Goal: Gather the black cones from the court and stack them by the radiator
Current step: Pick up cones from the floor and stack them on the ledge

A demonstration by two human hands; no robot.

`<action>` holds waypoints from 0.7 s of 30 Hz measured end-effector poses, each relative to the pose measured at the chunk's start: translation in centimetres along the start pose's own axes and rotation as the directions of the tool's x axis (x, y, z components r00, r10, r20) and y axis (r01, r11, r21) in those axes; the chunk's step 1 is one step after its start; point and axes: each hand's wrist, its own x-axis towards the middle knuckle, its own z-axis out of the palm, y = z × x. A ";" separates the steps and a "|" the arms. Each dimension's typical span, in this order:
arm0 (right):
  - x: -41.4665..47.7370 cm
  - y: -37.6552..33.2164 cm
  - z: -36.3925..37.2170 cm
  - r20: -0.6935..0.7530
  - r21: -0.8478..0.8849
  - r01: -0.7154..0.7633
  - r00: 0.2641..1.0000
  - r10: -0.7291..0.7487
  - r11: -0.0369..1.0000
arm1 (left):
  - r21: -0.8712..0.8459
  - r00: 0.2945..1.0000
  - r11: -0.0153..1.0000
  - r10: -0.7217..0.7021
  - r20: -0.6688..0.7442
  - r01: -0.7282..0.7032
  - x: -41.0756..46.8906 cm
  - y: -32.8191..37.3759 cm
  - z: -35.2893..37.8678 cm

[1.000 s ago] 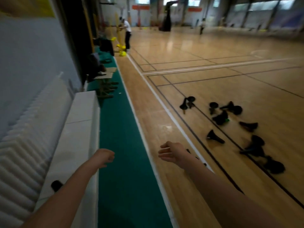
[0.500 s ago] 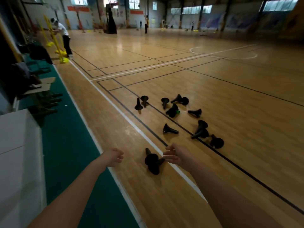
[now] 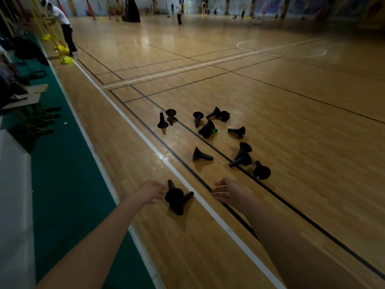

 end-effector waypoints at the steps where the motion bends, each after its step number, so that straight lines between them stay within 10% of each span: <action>1: 0.9 -0.3 0.1 -0.001 -0.003 -0.003 1.000 0.003 1.000 | 0.008 1.000 1.000 -0.010 0.005 0.010 0.8 0.3 0.2; 21: 26.9 -15.1 14.4 0.031 -0.234 -0.146 0.987 0.157 0.961 | -0.080 0.978 0.975 -0.210 -0.012 0.208 29.4 7.1 -13.1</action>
